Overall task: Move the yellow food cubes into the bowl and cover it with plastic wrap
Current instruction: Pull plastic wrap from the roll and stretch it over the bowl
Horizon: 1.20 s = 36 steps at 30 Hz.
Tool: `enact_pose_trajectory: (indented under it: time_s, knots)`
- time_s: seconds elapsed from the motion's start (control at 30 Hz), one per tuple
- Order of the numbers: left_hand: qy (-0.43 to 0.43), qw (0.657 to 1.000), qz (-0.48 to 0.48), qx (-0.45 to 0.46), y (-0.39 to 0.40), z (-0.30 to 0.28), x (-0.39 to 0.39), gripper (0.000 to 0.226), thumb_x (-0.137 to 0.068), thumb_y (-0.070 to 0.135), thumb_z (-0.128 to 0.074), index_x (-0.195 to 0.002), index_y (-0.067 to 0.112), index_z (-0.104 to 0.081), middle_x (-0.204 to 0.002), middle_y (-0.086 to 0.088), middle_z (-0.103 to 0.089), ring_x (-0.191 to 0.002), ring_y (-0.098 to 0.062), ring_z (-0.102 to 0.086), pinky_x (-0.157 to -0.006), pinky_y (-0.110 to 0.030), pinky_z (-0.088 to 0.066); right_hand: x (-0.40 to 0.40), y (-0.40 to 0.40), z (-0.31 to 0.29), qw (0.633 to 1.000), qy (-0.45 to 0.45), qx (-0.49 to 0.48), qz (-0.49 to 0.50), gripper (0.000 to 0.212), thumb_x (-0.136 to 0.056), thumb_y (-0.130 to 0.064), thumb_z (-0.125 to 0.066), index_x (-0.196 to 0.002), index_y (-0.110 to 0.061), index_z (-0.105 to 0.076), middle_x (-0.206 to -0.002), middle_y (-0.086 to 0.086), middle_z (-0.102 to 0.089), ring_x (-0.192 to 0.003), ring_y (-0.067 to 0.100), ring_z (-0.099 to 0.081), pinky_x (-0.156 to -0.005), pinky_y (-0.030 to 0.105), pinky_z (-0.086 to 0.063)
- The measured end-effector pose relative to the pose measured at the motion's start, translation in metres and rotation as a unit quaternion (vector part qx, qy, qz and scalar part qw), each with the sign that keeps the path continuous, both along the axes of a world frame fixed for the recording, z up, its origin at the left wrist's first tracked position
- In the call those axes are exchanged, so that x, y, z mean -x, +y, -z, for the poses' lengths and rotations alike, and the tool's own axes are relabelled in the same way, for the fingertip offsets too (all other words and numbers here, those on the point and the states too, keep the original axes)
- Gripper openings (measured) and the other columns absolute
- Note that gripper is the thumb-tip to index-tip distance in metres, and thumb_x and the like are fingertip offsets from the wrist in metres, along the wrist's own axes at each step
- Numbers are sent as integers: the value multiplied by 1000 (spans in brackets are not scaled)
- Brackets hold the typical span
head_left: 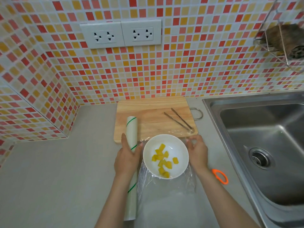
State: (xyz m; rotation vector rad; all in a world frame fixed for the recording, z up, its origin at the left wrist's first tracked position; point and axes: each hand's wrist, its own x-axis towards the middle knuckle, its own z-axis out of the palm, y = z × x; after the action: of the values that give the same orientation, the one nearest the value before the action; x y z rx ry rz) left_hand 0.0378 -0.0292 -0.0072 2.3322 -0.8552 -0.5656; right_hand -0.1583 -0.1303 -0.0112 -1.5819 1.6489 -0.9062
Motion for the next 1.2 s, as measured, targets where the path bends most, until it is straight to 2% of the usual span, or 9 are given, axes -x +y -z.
enact_pose_trajectory:
  time_s: [0.17,0.37,0.6,0.73,0.8,0.87,0.97,1.07,1.2]
  knots:
    - [-31,999,14,-27,-2,-1,11,78,-88,61,-39,-149,29,-2,-123,-17,-55,-107,-38,-57,-76,-40,-39,2,0,1,994,-13,26,-104,7,-88,-11,-55,-94,-14,-56,-62,15,-63,-56,29,-57,-58,41,-46]
    - [-37,998,12,-39,-3,-4,13,78,-88,61,-38,-149,28,-1,-122,-16,-55,-104,-37,-57,-74,-38,-35,4,-9,1,974,19,19,-224,25,-82,3,-54,-89,-12,-72,-84,9,-75,-79,24,-67,-69,40,-51]
    - [-34,999,16,-36,-1,-2,11,79,-88,62,-38,-150,28,-2,-124,-15,-55,-107,-36,-56,-74,-38,-36,5,-16,-4,911,271,-2,-309,20,-86,-26,-53,-105,-24,-60,-102,9,-69,-96,35,-62,-74,37,-46]
    - [-20,999,8,-35,0,0,6,84,-85,65,-42,-149,29,-1,-127,-14,-55,-111,-34,-55,-74,-36,-35,3,-26,-23,889,342,10,-305,22,-86,-19,-49,-108,-20,-49,-104,12,-65,-93,36,-61,-71,37,-45]
    - [-16,999,-2,-35,1,-1,4,88,-84,65,-44,-150,29,1,-128,-14,-55,-112,-34,-55,-74,-35,-35,6,-35,-34,930,269,74,-240,23,-83,-8,-50,-105,-15,-51,-106,9,-60,-94,33,-59,-75,35,-46]
    - [-16,999,-13,-29,2,-1,4,90,-83,64,-46,-150,29,4,-127,-14,-56,-111,-35,-56,-73,-35,-35,1,-37,-46,962,82,115,-236,23,-87,-9,-53,-110,-15,-54,-107,0,-56,-99,17,-57,-84,26,-44]
    - [-17,999,-16,-27,3,-2,4,91,-84,64,-46,-150,30,7,-127,-14,-56,-110,-35,-56,-73,-36,-35,-20,-23,-52,936,-99,-25,-337,31,-96,-27,-44,-127,-21,-50,-110,-9,-63,-109,-2,-56,-96,13,-39]
    - [-19,999,-17,-30,3,-3,7,92,-83,66,-45,-149,30,9,-127,-13,-56,-109,-34,-57,-73,-35,-35,-31,-15,-34,931,-111,-86,-336,33,-99,-29,-35,-128,-21,-50,-105,-7,-69,-113,10,-56,-102,28,-37]
    - [-31,999,-22,-37,4,-4,9,92,-83,66,-43,-149,30,10,-126,-14,-56,-108,-35,-58,-74,-37,-37,-35,-14,-27,949,-98,-85,-286,37,-99,-35,-30,-122,-21,-57,-92,-29,-65,-114,7,-54,-94,21,-35]
